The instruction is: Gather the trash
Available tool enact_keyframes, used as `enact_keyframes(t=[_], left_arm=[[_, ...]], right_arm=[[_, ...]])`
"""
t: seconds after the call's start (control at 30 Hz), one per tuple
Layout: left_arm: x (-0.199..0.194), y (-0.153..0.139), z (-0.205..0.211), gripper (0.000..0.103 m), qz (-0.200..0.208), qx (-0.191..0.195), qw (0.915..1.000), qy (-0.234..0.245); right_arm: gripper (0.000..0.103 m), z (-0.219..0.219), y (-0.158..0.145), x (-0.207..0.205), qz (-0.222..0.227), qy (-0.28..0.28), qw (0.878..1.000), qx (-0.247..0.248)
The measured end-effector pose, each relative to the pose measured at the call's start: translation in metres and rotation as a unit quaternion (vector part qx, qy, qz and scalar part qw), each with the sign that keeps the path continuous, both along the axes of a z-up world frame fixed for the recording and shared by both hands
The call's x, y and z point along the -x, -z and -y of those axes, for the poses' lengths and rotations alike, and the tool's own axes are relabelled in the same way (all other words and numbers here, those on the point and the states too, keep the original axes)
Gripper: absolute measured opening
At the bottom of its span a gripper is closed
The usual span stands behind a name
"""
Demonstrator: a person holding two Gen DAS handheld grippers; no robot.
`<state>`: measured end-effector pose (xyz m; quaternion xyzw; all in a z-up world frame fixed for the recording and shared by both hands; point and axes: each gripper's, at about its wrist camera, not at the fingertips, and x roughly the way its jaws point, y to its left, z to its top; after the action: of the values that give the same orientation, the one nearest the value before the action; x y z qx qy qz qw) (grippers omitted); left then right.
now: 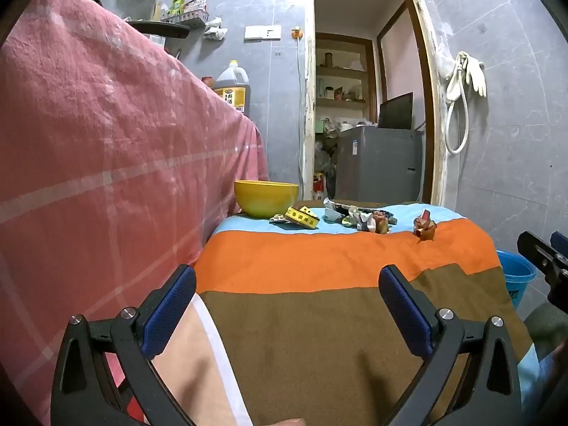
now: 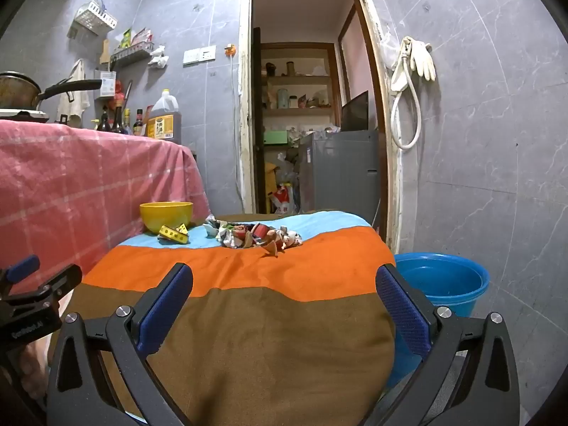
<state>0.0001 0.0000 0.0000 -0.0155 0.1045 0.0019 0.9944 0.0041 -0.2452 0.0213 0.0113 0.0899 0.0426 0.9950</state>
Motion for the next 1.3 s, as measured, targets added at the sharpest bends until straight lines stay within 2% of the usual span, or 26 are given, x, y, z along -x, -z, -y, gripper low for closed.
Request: enact_keyframes(t=[1.3], left_arm=[[-0.0016, 0.0027, -0.0015, 0.101, 0.000, 0.004, 1.0000, 0.002]], right_arm=[[0.103, 0.0000, 0.0006, -0.0004, -0.002, 0.000, 1.000, -0.001]])
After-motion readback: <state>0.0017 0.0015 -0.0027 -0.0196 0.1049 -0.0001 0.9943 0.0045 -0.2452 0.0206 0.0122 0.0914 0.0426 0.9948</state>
